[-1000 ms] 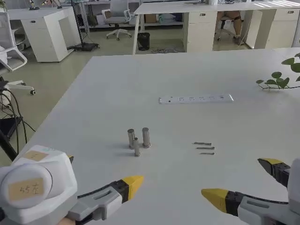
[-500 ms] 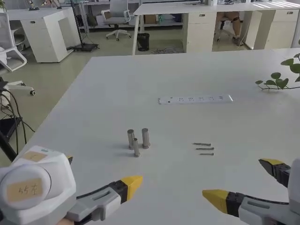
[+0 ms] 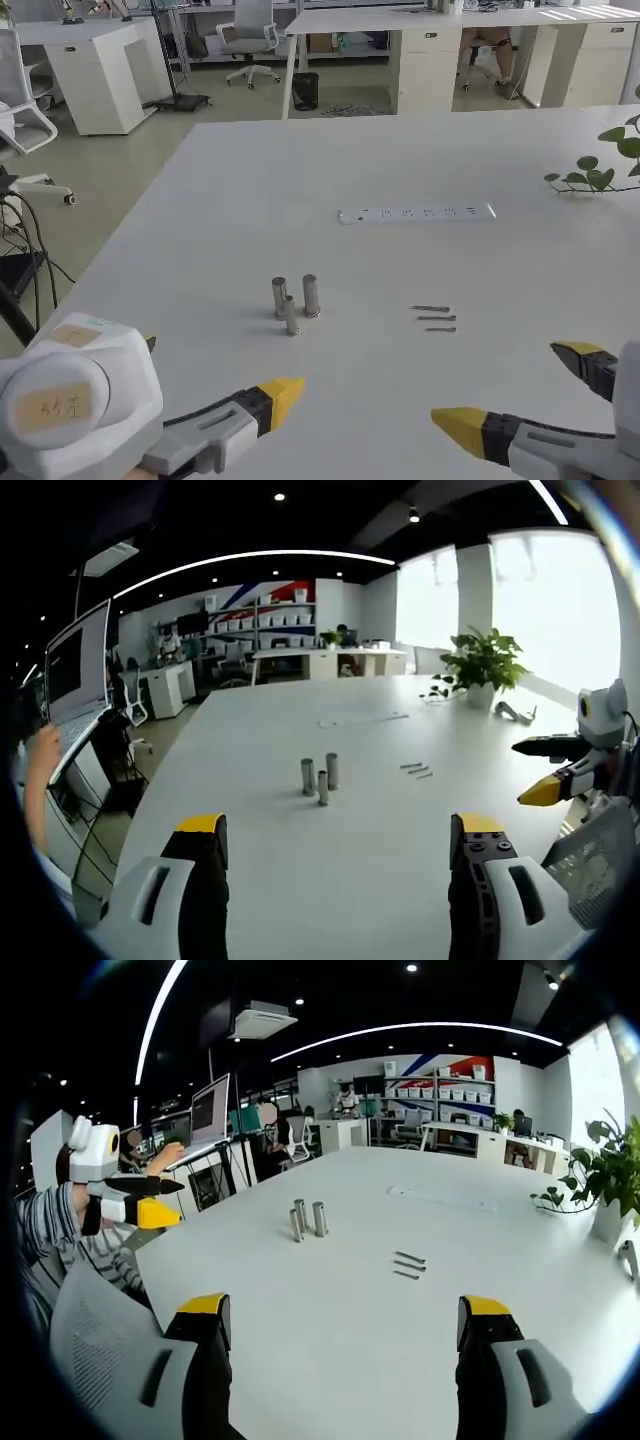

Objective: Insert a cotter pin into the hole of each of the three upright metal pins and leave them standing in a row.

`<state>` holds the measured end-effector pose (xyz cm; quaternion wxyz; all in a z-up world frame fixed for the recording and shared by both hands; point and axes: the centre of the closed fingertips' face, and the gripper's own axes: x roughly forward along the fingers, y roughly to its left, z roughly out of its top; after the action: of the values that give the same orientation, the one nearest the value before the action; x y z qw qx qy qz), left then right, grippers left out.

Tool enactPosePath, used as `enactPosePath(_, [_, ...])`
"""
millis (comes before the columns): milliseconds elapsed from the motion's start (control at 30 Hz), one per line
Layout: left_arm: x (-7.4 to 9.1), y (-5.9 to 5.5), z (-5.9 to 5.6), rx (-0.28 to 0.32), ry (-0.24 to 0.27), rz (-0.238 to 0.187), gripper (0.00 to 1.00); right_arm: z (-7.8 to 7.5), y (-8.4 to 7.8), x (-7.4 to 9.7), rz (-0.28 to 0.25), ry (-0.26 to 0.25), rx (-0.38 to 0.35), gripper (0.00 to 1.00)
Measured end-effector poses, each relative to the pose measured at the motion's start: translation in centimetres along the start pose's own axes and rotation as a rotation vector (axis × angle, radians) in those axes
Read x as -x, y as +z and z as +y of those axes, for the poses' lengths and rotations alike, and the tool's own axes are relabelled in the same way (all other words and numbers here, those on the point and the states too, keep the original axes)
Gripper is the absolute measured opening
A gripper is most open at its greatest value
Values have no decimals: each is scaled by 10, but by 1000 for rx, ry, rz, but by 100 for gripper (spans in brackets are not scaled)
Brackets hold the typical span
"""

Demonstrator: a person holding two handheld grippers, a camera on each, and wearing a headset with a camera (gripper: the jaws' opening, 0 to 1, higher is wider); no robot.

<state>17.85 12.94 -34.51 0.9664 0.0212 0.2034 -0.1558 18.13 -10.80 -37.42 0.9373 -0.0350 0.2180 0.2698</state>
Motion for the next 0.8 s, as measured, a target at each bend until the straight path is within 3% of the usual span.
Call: enactPosePath(800, [-3, -6, 2, 4, 0, 14, 89, -1, -1, -2, -2, 5, -1, 92])
